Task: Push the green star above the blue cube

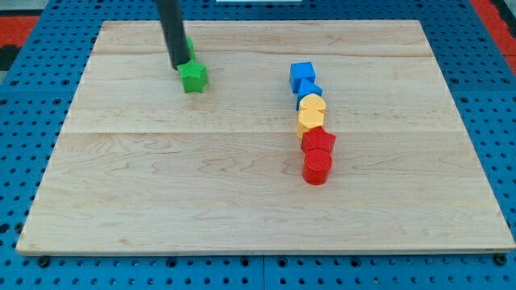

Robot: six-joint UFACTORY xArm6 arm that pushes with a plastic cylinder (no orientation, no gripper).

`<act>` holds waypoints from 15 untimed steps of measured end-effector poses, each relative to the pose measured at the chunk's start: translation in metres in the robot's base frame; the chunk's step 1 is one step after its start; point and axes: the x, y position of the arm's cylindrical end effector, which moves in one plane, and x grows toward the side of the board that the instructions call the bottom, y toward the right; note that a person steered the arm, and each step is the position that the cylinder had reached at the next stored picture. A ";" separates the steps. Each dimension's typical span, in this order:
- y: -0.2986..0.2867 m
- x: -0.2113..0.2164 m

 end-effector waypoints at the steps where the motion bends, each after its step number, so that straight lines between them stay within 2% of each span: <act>1: -0.028 0.004; 2: -0.049 0.025; 4: 0.040 0.028; 5: 0.020 0.061; 6: 0.049 0.050; 7: 0.064 0.014; 8: 0.119 -0.002; 9: 0.148 -0.017; 10: 0.116 -0.070; 11: 0.184 -0.074; 12: 0.214 -0.068; 15: 0.211 -0.045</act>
